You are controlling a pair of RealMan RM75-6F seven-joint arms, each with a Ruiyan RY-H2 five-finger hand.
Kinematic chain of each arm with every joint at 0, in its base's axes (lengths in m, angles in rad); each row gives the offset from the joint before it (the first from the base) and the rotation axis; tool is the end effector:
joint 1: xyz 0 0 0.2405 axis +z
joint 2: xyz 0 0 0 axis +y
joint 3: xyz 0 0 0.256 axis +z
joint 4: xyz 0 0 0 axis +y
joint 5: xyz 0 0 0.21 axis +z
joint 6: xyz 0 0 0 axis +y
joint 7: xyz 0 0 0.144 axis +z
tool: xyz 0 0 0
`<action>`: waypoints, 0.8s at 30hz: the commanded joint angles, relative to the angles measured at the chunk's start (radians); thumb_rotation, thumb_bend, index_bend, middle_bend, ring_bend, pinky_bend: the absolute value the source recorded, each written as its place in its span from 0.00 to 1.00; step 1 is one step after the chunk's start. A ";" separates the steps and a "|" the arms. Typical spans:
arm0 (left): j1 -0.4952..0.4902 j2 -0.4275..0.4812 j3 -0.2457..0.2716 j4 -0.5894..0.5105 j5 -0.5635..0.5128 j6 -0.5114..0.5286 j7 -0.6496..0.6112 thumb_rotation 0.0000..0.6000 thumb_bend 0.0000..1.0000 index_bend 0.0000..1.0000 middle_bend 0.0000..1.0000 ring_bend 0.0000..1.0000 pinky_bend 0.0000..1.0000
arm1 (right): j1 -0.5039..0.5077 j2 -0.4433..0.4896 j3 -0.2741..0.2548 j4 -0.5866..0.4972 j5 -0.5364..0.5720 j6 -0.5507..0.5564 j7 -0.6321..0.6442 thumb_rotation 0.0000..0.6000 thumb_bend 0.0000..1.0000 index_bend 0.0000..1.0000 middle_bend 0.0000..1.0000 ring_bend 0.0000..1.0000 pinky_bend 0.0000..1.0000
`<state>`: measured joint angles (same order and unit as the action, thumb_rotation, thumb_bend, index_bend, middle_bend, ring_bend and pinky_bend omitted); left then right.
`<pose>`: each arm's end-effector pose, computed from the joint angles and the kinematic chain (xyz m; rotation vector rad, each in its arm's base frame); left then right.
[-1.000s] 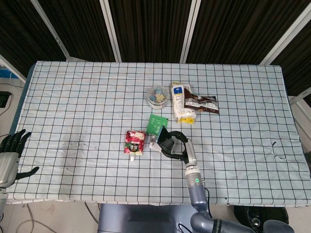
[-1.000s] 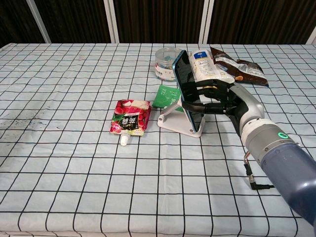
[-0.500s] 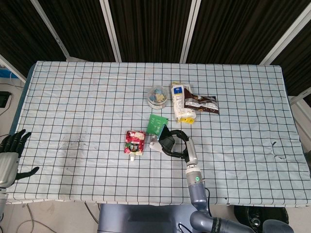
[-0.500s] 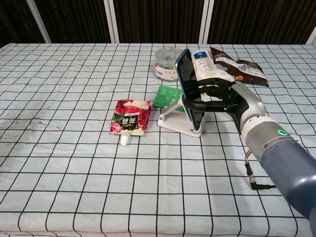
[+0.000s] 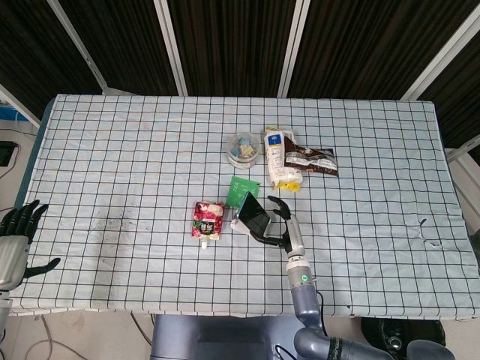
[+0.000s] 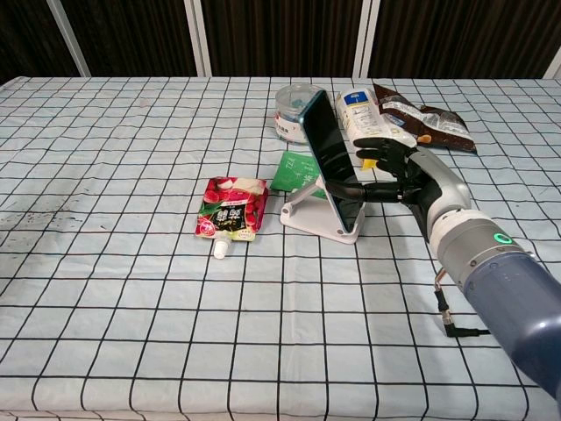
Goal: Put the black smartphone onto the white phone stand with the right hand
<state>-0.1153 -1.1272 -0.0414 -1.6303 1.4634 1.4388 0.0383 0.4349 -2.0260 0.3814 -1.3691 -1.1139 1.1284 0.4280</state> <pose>-0.3090 0.1881 0.1493 -1.4077 -0.9325 -0.8702 -0.1362 -0.2873 -0.0939 0.7631 -2.0115 1.5983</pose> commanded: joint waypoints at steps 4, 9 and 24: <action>0.001 0.002 0.001 0.000 0.003 0.002 -0.003 1.00 0.00 0.00 0.00 0.00 0.00 | -0.003 0.020 -0.018 -0.026 0.007 -0.004 -0.055 1.00 0.06 0.00 0.00 0.00 0.14; 0.001 0.001 0.001 0.001 0.005 0.003 -0.003 1.00 0.00 0.00 0.00 0.00 0.00 | -0.015 0.041 -0.022 -0.062 0.014 0.006 -0.082 1.00 0.06 0.00 0.00 0.00 0.14; 0.003 0.003 0.002 0.002 0.009 0.007 -0.011 1.00 0.00 0.00 0.00 0.00 0.00 | -0.139 0.374 -0.084 -0.350 -0.071 0.085 -0.150 1.00 0.06 0.00 0.00 0.00 0.14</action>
<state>-0.1123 -1.1242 -0.0392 -1.6283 1.4728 1.4460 0.0272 0.3315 -1.7464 0.3071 -1.6470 -1.1668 1.1990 0.3009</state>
